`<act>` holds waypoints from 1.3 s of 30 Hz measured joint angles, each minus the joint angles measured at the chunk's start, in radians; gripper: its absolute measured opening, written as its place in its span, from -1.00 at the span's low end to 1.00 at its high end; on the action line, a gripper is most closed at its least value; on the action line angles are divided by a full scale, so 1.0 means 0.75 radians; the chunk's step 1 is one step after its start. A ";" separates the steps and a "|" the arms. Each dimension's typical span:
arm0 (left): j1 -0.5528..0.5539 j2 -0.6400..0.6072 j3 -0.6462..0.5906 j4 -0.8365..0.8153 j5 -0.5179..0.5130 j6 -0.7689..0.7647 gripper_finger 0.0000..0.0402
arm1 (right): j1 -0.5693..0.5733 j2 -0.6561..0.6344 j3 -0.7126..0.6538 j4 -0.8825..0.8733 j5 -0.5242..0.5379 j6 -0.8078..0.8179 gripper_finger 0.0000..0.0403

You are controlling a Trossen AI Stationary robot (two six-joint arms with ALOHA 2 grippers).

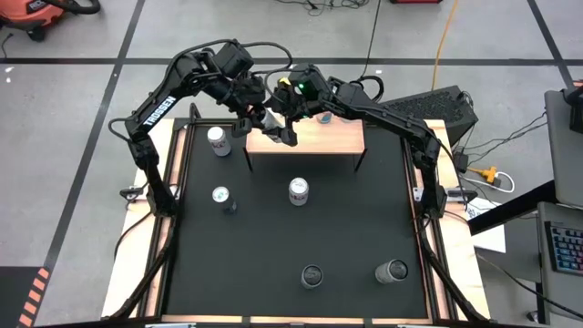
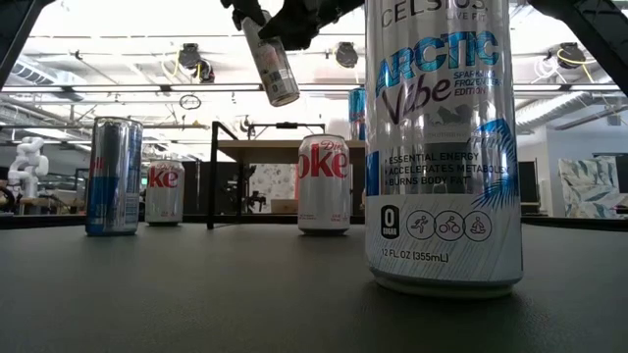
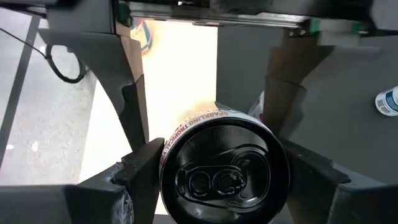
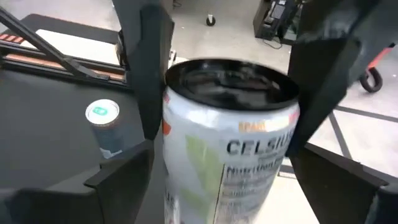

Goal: Place canned beverage on shelf
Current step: Put the left white-yellow soda can on the shelf

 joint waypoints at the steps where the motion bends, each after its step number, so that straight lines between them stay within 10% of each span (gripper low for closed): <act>1: 0.000 0.000 0.000 0.001 0.001 0.000 0.31 | 0.000 0.000 0.000 -0.009 0.001 0.000 0.71; 12: 0.002 0.000 0.000 0.005 -0.002 0.000 0.31 | 0.003 0.000 0.000 -0.016 -0.001 0.002 -0.03; 39: -0.026 0.000 0.000 0.009 -0.134 -0.029 0.31 | 0.005 -0.006 -0.001 -0.013 0.069 0.080 -0.04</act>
